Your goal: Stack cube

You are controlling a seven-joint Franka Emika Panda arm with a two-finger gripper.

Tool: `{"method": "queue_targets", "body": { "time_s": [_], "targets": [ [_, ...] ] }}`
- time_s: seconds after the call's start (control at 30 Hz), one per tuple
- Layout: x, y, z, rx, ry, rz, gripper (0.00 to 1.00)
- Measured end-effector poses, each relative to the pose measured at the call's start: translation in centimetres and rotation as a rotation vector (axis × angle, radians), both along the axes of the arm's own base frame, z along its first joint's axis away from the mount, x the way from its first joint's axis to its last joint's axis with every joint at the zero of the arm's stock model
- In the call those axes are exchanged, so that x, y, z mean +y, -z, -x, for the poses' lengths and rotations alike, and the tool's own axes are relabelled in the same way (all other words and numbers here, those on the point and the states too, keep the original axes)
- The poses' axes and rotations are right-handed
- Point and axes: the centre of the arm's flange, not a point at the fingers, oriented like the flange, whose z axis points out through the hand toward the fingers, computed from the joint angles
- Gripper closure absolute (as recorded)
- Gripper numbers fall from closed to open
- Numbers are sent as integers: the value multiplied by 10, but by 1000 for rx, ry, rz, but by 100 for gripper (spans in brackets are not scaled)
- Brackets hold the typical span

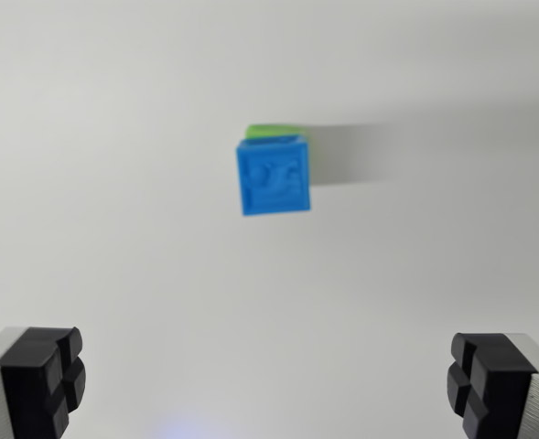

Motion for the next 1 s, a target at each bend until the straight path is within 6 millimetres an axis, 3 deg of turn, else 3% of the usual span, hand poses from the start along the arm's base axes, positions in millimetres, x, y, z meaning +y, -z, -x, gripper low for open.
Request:
{"method": "queue_targets", "body": {
  "time_s": [0.33, 1.0],
  "targets": [
    [0, -10, 0, 0, 0, 0, 0],
    [0, -10, 0, 0, 0, 0, 0]
  ]
}}
